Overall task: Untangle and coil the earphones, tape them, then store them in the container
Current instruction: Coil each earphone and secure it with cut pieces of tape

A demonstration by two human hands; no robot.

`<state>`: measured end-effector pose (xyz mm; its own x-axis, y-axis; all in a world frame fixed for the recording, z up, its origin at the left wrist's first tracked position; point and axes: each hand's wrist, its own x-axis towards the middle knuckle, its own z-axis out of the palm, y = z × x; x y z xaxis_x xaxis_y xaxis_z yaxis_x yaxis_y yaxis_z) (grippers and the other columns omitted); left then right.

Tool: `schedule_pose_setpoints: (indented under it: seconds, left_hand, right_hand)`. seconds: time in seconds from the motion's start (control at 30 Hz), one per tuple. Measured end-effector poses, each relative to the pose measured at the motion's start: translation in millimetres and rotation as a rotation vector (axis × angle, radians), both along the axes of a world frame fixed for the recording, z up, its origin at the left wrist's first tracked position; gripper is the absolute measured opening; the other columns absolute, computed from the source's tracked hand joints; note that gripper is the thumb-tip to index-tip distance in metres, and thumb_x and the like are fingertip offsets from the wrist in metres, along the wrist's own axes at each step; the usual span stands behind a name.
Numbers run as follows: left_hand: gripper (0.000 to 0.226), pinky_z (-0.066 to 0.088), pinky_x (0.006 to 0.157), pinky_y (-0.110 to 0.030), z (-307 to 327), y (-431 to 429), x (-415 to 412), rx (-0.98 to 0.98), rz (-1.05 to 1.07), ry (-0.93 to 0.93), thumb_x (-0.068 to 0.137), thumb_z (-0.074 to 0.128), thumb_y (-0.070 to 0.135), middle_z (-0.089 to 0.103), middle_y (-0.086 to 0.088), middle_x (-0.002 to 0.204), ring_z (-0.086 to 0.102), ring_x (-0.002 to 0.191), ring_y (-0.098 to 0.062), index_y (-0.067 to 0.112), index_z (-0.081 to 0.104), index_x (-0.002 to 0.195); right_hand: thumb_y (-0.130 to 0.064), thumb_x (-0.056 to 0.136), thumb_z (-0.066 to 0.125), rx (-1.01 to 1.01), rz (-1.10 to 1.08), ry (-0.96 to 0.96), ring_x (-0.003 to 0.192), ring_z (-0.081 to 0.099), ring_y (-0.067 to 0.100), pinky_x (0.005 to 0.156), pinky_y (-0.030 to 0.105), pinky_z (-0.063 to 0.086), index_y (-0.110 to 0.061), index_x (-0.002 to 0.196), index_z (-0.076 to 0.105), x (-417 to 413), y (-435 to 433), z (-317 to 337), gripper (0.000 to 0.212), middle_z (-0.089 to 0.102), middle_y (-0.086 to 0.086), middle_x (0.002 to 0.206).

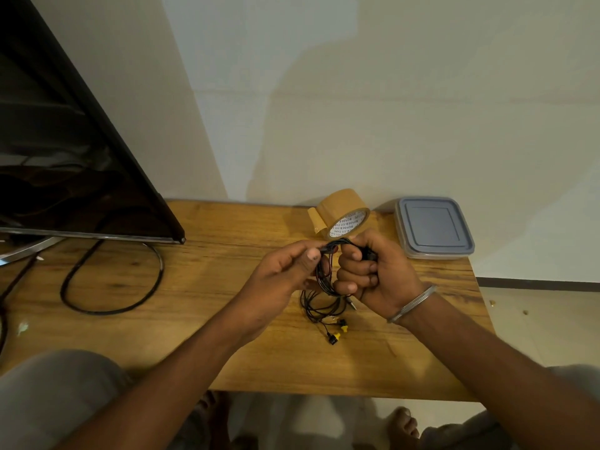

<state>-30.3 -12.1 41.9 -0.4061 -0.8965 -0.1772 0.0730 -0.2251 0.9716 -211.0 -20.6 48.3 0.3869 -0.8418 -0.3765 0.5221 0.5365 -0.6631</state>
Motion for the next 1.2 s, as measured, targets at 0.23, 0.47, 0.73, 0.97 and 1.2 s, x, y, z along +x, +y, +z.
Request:
schedule_pose_setpoints:
  seconds: [0.23, 0.47, 0.73, 0.97, 1.2]
  left_hand:
    - [0.026, 0.056, 0.076, -0.033, -6.8, -1.6, -1.0, 0.050, 0.181, -0.015, 0.100, 0.048, 0.027, 0.072, -0.004, 0.084, 0.069, 0.080, -0.015, 0.012, 0.070, 0.101]
    - [0.031, 0.050, 0.083, -0.040, -7.4, 0.0, -5.7, 0.211, 0.240, 0.038, 0.101, 0.045, 0.038, 0.069, -0.008, 0.090, 0.063, 0.088, -0.019, 0.019, 0.064, 0.086]
    - [0.032, 0.049, 0.071, -0.036, -7.7, -3.7, -2.1, 0.357, 0.294, 0.018, 0.103, 0.046, 0.036, 0.063, -0.006, 0.078, 0.058, 0.061, -0.015, 0.016, 0.062, 0.084]
    - [0.029, 0.047, 0.049, -0.029, -9.4, 1.1, -4.3, 0.533, 0.299, 0.036, 0.104, 0.046, 0.033, 0.045, 0.001, 0.056, 0.035, 0.044, -0.010, 0.009, 0.060, 0.096]
    - [0.026, 0.045, 0.061, -0.032, -30.5, -12.0, 13.6, 0.587, 0.441, -0.107, 0.099, 0.056, 0.030, 0.058, -0.001, 0.054, 0.052, 0.059, -0.020, 0.012, 0.065, 0.083]
  right_hand:
    - [-0.025, 0.086, 0.044, 0.048, 0.055, -0.074, 0.037, 0.012, 0.008, 0.044, 0.023, 0.035, -0.016, 0.058, 0.047, 13.9, 8.5, -7.4, 0.029, 0.024, -0.010, 0.041]
    - [-0.025, 0.086, 0.041, 0.128, 0.103, -0.149, 0.035, 0.014, 0.008, 0.045, 0.023, 0.037, -0.015, 0.057, 0.050, 22.1, 13.2, -14.4, 0.032, 0.027, -0.009, 0.039]
    - [-0.023, 0.092, 0.039, 0.098, 0.141, -0.078, 0.034, 0.022, 0.006, 0.049, 0.025, 0.039, -0.014, 0.061, 0.051, 23.0, 10.5, -16.9, 0.033, 0.028, -0.010, 0.042]
    - [-0.027, 0.096, 0.044, 0.097, 0.128, -0.027, 0.037, 0.030, 0.008, 0.055, 0.029, 0.039, -0.013, 0.068, 0.054, 35.6, 17.2, -27.2, 0.033, 0.032, -0.007, 0.045]
    - [-0.024, 0.105, 0.043, -0.575, 0.133, 0.627, 0.052, 0.045, 0.005, 0.055, 0.022, 0.039, -0.014, 0.075, 0.060, 66.6, 33.6, -38.5, 0.035, 0.052, -0.012, 0.057]
